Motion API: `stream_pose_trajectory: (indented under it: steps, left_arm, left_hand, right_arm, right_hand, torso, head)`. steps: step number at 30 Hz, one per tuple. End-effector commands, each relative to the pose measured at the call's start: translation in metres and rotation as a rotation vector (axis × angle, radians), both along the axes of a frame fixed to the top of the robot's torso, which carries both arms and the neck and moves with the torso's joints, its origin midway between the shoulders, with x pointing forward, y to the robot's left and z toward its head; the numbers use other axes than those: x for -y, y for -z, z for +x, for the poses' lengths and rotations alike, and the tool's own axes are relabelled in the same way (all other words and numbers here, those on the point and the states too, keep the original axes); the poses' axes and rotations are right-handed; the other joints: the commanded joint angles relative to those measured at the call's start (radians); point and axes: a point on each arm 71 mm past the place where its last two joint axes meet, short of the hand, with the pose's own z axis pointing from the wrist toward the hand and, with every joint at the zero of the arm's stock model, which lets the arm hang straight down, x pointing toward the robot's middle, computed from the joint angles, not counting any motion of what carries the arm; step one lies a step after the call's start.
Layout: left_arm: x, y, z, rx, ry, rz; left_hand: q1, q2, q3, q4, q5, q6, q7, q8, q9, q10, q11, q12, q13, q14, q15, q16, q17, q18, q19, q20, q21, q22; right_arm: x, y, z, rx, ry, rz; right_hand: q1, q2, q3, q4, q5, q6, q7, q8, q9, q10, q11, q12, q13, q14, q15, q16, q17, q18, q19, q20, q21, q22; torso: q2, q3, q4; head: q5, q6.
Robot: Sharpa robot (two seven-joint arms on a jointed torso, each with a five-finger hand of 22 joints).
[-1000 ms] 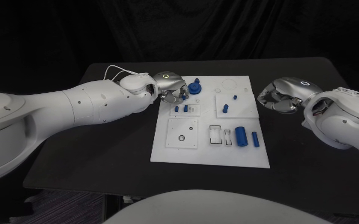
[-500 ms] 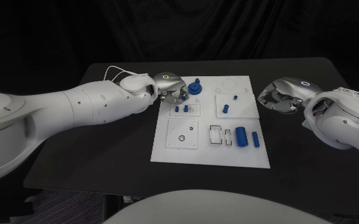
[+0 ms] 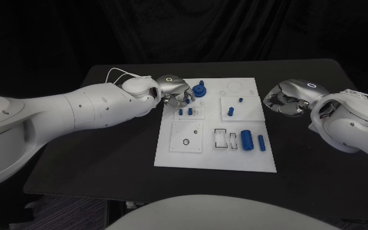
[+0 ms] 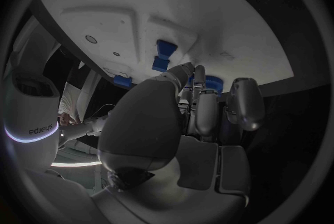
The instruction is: Assemble the parts on the task board
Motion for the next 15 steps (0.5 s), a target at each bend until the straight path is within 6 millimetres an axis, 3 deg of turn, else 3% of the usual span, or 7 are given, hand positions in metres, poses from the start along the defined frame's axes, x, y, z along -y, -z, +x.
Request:
stream_pose_trajectory:
  steps: [1, 7, 15]
  left_arm:
    - [-0.002, 0.003, 0.001, -0.033, -0.032, 0.028]
    - [-0.007, 0.004, 0.003, -0.027, -0.058, 0.034]
    - [-0.014, 0.001, 0.005, 0.014, -0.075, 0.013]
  left_hand:
    - [-0.008, -0.010, -0.005, 0.011, -0.018, -0.044, -0.011, -0.002, -0.016, -0.013, 0.006, -0.005, 0.006, -0.008, 0.004, -0.006, -0.010, 0.005, -0.009, 0.003, -0.011, 0.155]
    - [-0.016, -0.017, -0.018, 0.022, -0.037, -0.129, -0.041, -0.002, -0.043, -0.041, 0.015, -0.003, 0.035, -0.021, 0.011, -0.012, -0.024, 0.008, -0.019, 0.006, -0.027, 0.152]
    - [-0.016, -0.021, -0.025, 0.024, -0.045, -0.147, -0.054, 0.001, -0.049, -0.052, 0.016, 0.002, 0.051, -0.019, 0.012, -0.010, -0.019, 0.007, -0.017, 0.007, -0.025, 0.153]
  right_arm:
    - [0.000, 0.001, 0.000, -0.003, 0.008, -0.006]
    - [0.000, 0.000, 0.000, -0.002, 0.007, -0.004]
    - [0.001, 0.000, 0.000, 0.001, 0.008, -0.003]
  right_hand:
    - [-0.006, 0.002, 0.006, 0.001, 0.001, 0.005, 0.000, -0.002, 0.001, 0.027, 0.000, -0.003, 0.175, 0.070, -0.001, -0.003, 0.130, 0.012, -0.005, -0.004, -0.003, 0.174]
    - [-0.006, 0.002, 0.006, 0.001, 0.001, 0.005, 0.000, -0.002, 0.001, 0.026, 0.000, -0.004, 0.174, 0.070, -0.001, -0.004, 0.129, 0.012, -0.006, -0.004, -0.005, 0.173]
    - [-0.006, 0.001, 0.006, 0.001, 0.001, 0.005, 0.000, -0.002, 0.001, 0.023, 0.001, -0.007, 0.171, 0.069, 0.000, -0.006, 0.128, 0.013, -0.007, -0.003, -0.010, 0.172]
  torso:
    - [0.000, 0.0004, -0.0008]
    - [0.000, -0.0001, -0.0019]
    - [0.000, 0.0001, 0.0001]
  head:
    - [0.003, 0.000]
    - [0.005, 0.000]
    - [0.007, 0.000]
